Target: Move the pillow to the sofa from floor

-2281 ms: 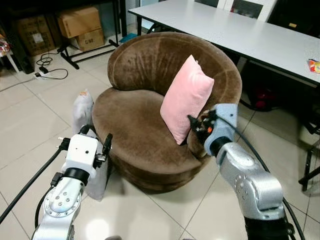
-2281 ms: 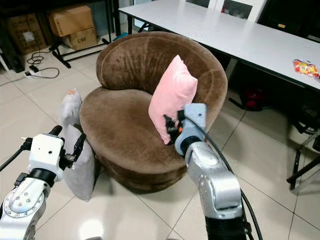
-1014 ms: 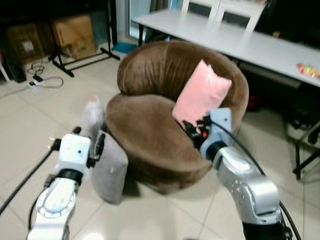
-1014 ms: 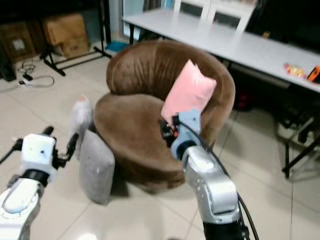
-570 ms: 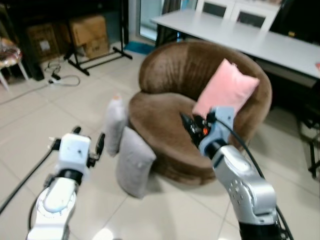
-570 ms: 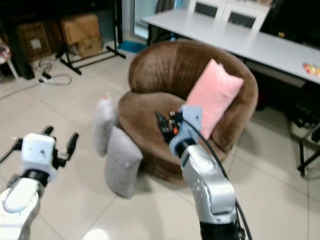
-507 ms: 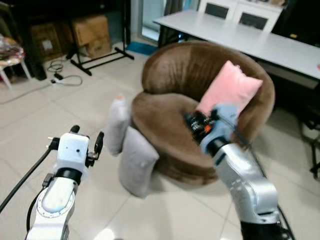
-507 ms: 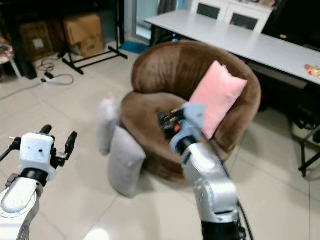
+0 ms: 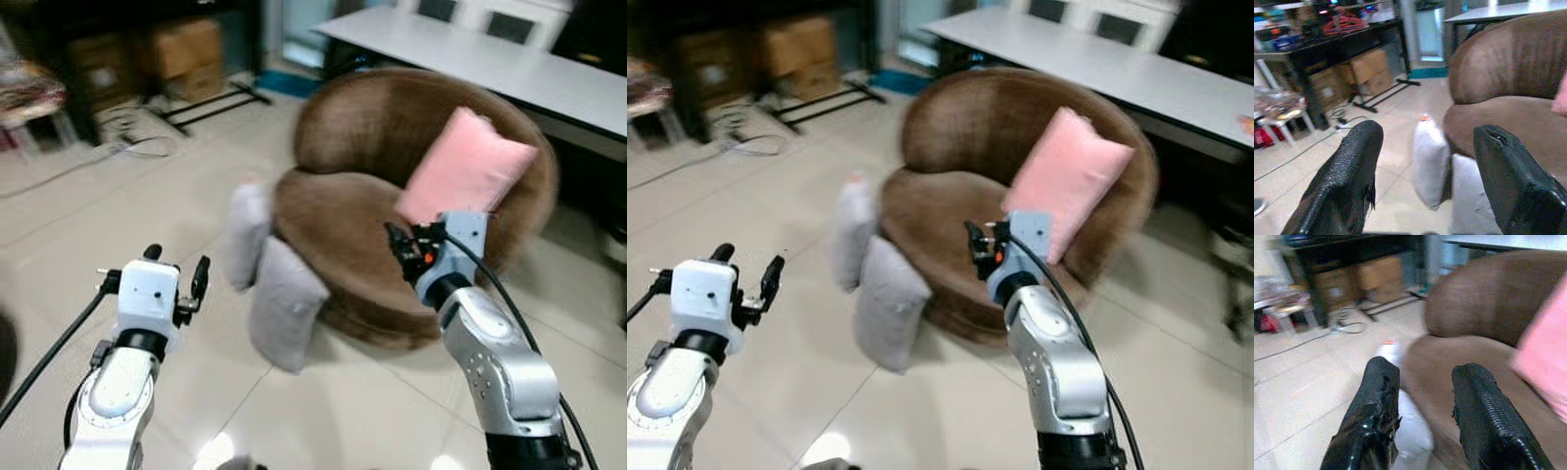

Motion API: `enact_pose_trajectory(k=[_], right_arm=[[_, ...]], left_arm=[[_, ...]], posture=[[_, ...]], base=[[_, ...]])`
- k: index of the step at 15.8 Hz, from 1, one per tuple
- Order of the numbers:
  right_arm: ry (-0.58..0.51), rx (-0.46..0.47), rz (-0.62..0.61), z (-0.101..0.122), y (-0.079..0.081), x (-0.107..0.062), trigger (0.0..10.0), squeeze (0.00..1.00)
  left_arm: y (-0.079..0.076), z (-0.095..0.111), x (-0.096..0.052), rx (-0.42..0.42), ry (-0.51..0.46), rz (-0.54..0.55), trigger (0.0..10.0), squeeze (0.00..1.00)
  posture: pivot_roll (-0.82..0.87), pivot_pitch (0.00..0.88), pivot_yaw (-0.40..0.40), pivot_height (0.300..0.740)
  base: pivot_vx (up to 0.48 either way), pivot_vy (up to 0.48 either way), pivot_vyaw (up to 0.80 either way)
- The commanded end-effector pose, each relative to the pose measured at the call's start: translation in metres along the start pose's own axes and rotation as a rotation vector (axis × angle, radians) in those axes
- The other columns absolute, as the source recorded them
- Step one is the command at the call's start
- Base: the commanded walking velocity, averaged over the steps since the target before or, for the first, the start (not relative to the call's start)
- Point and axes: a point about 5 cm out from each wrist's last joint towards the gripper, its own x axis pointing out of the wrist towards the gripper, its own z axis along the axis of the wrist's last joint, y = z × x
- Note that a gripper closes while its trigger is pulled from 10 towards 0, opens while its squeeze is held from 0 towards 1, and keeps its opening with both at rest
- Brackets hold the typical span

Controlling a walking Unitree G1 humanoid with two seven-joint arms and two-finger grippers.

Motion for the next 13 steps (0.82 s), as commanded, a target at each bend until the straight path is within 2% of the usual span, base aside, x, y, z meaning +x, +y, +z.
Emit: enact_pose_trajectory(k=[1,2,5,6,8,9,11,13], right_arm=[[0.003,0.008,0.017,0.000,0.003,0.000,10.0,0.00],[-0.003,0.002,0.014,-0.001,0.005,0.000,10.0,0.00],[-0.041,-0.138,-0.037,0.002,-0.001,-0.004,10.0,0.00],[-0.029,-0.162,-0.014,0.003,-0.001,-0.004,10.0,0.00],[-0.022,-0.183,0.043,0.004,0.004,-0.006,10.0,0.00],[-0.022,-0.183,0.033,0.004,0.004,-0.006,10.0,0.00],[-0.010,-0.149,0.058,0.001,0.007,-0.006,10.0,0.00],[-0.027,-0.171,0.110,0.003,0.013,-0.008,10.0,0.00]], left_arm=[[0.000,0.005,0.003,0.005,-0.018,-0.002,10.0,0.00],[0.002,0.005,0.002,0.011,-0.016,-0.007,10.0,0.00],[0.002,0.007,0.008,0.013,-0.025,-0.018,10.0,0.00],[0.000,0.007,0.008,0.013,-0.025,-0.025,10.0,0.00],[-0.002,0.006,0.007,0.009,-0.022,-0.030,10.0,0.00],[-0.002,0.006,0.007,0.009,-0.021,-0.030,10.0,0.00],[-0.002,0.005,0.007,0.006,-0.021,-0.026,10.0,0.00],[-0.002,0.005,0.006,0.003,-0.020,-0.020,10.0,0.00]], posture=[[-0.02,0.000,-0.078,0.740],[-0.03,0.000,-0.069,0.740],[-0.03,0.000,-0.058,0.740],[-0.04,0.000,-0.058,0.740],[-0.04,0.000,-0.062,0.740],[-0.04,0.000,-0.066,0.740],[-0.03,0.000,-0.072,0.740],[-0.04,0.000,-0.075,0.740]], base=[[0.259,0.000,0.00],[0.255,0.000,0.00],[0.257,0.000,0.00],[0.259,0.000,0.00],[0.255,0.000,0.00],[0.255,0.000,0.00],[0.259,0.000,0.00],[0.255,0.000,0.61]])
